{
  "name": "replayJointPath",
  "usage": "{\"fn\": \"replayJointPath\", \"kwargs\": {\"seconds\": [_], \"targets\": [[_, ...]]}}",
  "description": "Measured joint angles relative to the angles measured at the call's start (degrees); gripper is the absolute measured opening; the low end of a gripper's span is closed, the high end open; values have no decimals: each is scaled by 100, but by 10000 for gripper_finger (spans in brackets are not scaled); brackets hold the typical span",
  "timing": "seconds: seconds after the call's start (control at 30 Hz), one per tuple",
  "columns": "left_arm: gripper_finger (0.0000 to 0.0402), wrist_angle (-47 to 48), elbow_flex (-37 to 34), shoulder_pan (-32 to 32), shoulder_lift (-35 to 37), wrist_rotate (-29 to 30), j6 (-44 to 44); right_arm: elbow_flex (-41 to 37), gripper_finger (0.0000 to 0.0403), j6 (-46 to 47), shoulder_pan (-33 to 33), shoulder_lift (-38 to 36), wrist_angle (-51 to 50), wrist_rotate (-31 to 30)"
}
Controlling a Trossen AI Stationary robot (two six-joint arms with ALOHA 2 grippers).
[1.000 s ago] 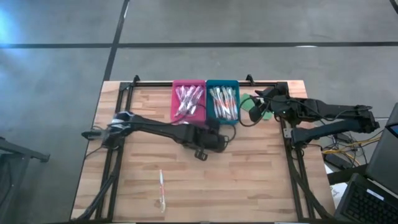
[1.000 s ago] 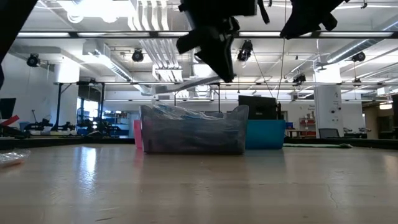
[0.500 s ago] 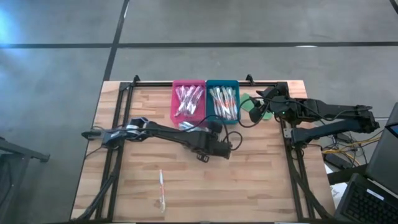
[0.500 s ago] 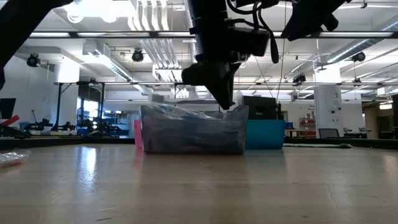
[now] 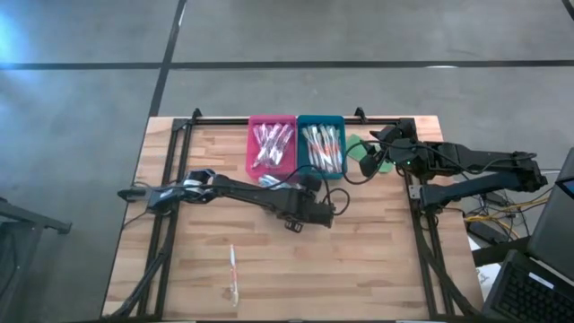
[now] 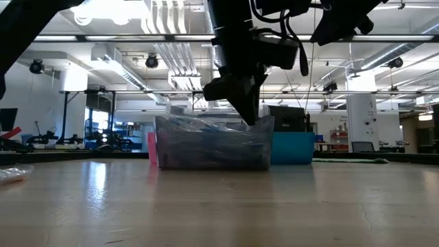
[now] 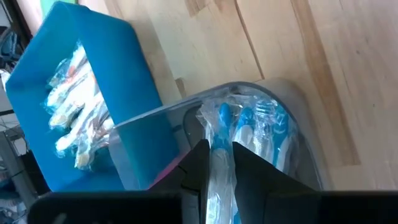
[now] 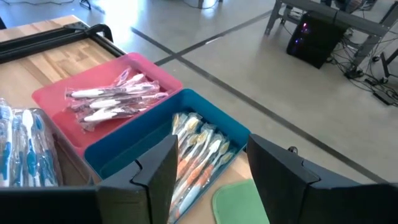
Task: Pick & Place Toothbrushes
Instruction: Put the blue toothbrush into the transparent gray bin, then put the orange toothbrush into the blue bin
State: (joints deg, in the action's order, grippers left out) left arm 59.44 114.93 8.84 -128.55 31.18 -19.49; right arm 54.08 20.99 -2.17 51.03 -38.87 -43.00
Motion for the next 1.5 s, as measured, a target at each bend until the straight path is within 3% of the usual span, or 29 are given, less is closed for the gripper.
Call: {"fn": "replayJointPath", "kwargs": {"seconds": [0.27, 0.57, 0.67, 0.8, 0.93, 1.1, 1.17, 1.4, 1.5], "targets": [[69, 52, 0, -13, 7, 15, -188, 0, 169, -7, 1, 0, -2, 0], [164, 55, 7, -22, 7, 12, -212, 0, 171, -18, 1, 0, -2, -2], [178, 186, 40, -22, 17, 350, -446, 0, 180, -11, 1, 0, -3, -1], [181, 827, 296, 44, 97, 1261, -286, 0, 191, -4, 1, 0, -29, -2], [181, 1776, 689, 109, 342, 1426, 353, 0, 199, -4, -1, 0, -37, 0], [181, 3057, 1196, 187, 632, 1202, 1454, 0, 198, -20, 1, 4, -43, -1], [181, 3049, 1232, 221, 819, 1045, 1801, 0, 193, -20, 1, 4, -45, 0], [181, 3057, 1119, 490, 1527, -536, 2479, 0, 174, -4, 1, 9, -129, 4], [177, 3057, 1089, 745, 1743, -911, 2555, 0, 168, -4, 1, 9, -130, 4]]}}
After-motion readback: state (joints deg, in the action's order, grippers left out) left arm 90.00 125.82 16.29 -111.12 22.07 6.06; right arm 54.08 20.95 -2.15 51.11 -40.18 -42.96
